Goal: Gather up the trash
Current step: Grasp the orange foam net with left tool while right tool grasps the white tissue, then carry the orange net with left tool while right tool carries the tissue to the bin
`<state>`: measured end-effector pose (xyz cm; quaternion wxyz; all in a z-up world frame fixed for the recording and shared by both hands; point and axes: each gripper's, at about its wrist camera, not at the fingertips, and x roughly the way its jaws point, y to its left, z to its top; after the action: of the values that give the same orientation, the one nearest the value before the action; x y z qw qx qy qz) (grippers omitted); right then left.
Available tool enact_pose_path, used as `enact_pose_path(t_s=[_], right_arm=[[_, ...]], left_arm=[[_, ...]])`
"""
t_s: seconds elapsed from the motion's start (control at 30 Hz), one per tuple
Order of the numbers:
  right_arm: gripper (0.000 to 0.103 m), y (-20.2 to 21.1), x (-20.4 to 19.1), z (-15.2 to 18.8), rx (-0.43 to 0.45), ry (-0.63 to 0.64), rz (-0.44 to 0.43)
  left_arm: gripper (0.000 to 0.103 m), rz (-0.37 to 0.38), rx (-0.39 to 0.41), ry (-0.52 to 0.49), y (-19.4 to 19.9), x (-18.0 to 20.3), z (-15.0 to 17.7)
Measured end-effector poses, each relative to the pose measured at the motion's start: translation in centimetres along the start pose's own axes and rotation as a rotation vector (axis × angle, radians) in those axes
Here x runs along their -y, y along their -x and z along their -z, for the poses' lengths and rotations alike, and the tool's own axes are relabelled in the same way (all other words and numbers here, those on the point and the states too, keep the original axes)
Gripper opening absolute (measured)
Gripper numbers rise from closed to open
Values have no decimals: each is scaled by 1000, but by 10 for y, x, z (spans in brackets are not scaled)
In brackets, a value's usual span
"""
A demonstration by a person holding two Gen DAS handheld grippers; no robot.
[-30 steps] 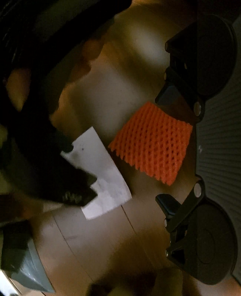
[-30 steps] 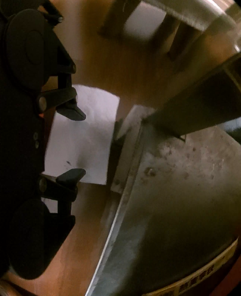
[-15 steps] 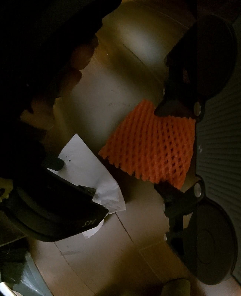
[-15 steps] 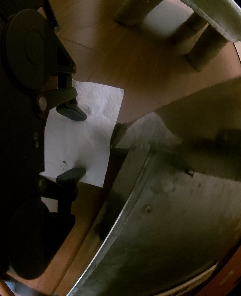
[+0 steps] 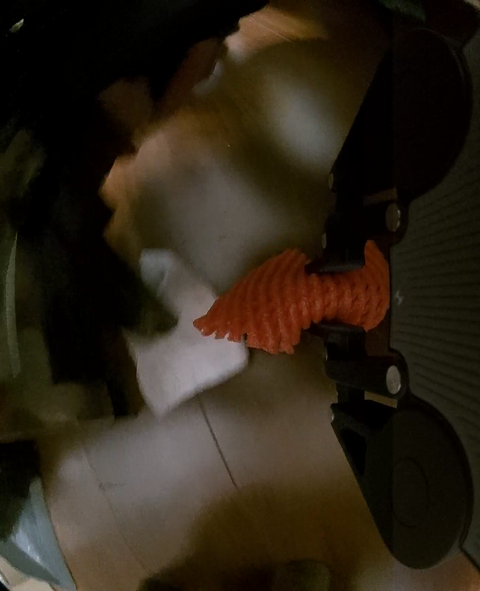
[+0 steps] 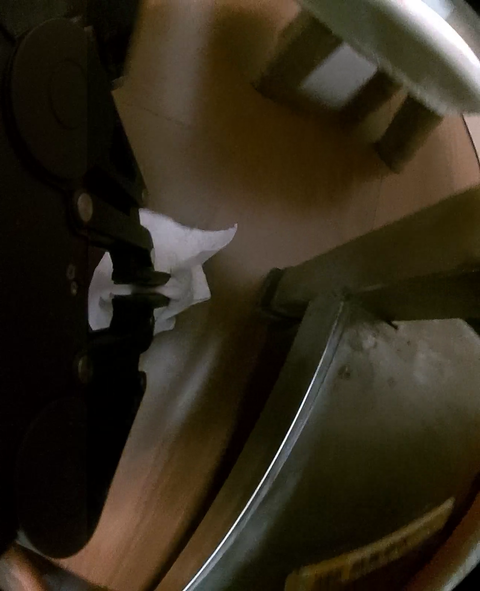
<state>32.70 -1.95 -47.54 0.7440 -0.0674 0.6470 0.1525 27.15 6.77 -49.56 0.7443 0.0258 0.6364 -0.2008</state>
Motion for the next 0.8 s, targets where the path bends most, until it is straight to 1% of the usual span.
enact_pose_path(t_s=[0.07, 0.13, 0.23, 0.33, 0.47, 0.57, 0.63, 0.7, 0.8], right_arm=[[4, 26, 5, 8, 15, 2, -10], [4, 52, 6, 16, 32, 7, -6], [4, 102, 6, 29, 84, -7, -6], [4, 161, 6, 36, 155, -14, -15], [4, 238, -2, 38, 260, -21, -40], [4, 296, -6, 45, 345, -23, -62], [4, 334, -9, 53, 397, -25, -72], [4, 363, -11, 64, 448, -28, -84], [4, 402, -13, 77, 515, -25, -97]], left_arm=[[25, 5, 15, 7, 25, -3, 5], [25, 3, 42, -9, 50, -2, 5], [25, -9, 99, -13, 98, 0, -1], [25, -24, 162, -21, 148, 7, -12], [25, -69, 251, -44, 219, 26, -24], [25, -100, 307, -36, 271, 40, -29], [25, -111, 339, -18, 297, 48, -29], [25, -119, 383, 5, 330, 62, -24], [25, -134, 441, 15, 366, 84, -20]])
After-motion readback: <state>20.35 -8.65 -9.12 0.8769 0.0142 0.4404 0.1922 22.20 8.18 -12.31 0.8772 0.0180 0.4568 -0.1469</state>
